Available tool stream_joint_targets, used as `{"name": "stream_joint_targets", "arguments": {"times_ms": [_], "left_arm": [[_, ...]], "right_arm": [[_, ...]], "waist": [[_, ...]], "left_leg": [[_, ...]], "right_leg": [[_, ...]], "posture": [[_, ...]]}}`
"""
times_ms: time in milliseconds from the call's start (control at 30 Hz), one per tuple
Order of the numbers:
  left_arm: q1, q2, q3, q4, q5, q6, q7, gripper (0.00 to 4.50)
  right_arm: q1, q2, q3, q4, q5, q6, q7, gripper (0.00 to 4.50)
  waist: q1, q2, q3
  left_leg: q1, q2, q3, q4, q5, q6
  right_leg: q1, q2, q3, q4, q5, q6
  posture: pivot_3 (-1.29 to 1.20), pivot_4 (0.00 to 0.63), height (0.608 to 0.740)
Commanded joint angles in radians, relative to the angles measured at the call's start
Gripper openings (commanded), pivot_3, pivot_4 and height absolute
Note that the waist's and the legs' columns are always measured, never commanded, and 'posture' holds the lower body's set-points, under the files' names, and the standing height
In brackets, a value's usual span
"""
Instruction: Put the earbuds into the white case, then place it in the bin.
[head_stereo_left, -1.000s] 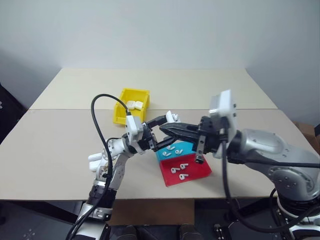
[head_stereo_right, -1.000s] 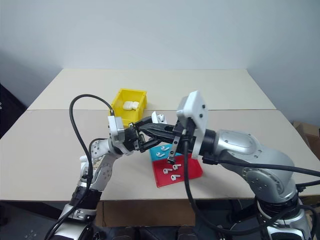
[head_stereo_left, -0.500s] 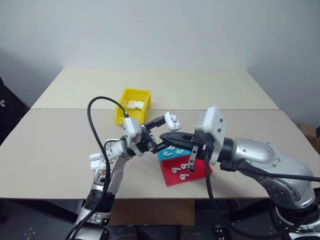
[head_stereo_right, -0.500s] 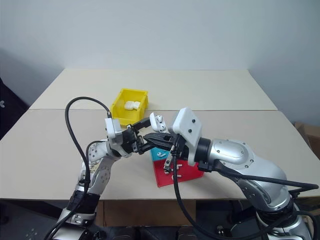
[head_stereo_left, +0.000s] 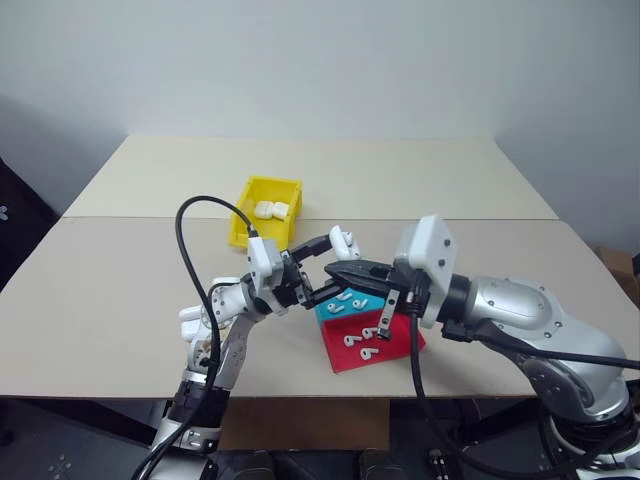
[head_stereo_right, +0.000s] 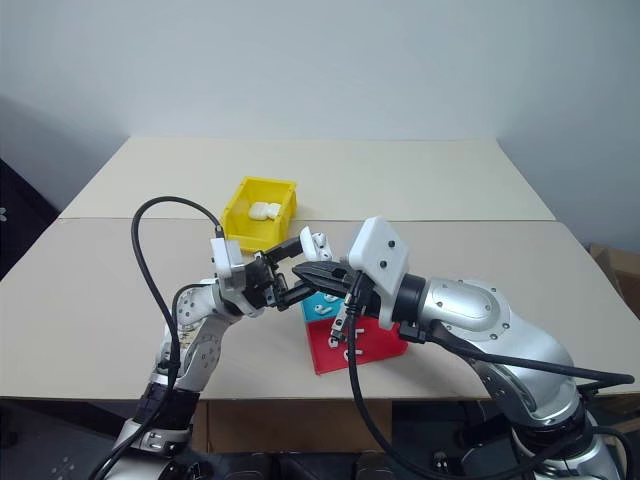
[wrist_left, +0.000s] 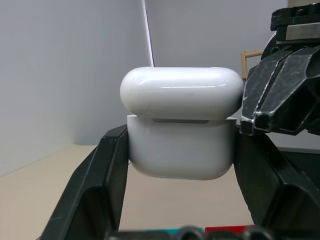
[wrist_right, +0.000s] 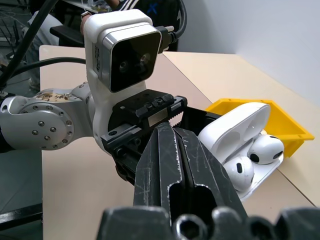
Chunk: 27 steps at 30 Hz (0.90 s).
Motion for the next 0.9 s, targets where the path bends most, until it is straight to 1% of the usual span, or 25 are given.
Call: {"name": "stream_joint_targets", "arguments": {"times_ms": [33, 567, 900], "left_arm": [[0.005, -0.004, -0.009, -0.044, -0.015, -0.018, -0.004, 2.79], [0.015, 0.011, -0.009, -0.048, -0.012, -0.021, -0.008, 2.79], [0.018, 0.021, -0.011, -0.053, -0.013, -0.016, -0.008, 2.79]], "right_arm": [[0.002, 0.005, -0.054, -0.018, -0.004, -0.024, 0.0, 0.07], [0.016, 0.025, -0.073, -0.021, -0.006, -0.014, -0.015, 0.07], [0.025, 0.015, -0.102, -0.022, 0.004, -0.011, -0.009, 0.07]], "waist": [[0.0, 0.0, 0.0], [0.0, 0.0, 0.0], [0.001, 0.0, 0.0]], "left_leg": [[0.0, 0.0, 0.0, 0.0, 0.0, 0.0], [0.0, 0.0, 0.0, 0.0, 0.0, 0.0], [0.0, 0.0, 0.0, 0.0, 0.0, 0.0]], "right_leg": [[0.0, 0.0, 0.0, 0.0, 0.0, 0.0], [0.0, 0.0, 0.0, 0.0, 0.0, 0.0], [0.0, 0.0, 0.0, 0.0, 0.0, 0.0]], "posture": [[0.0, 0.15, 0.74], [0.0, 0.15, 0.74], [0.0, 0.15, 0.74]]}}
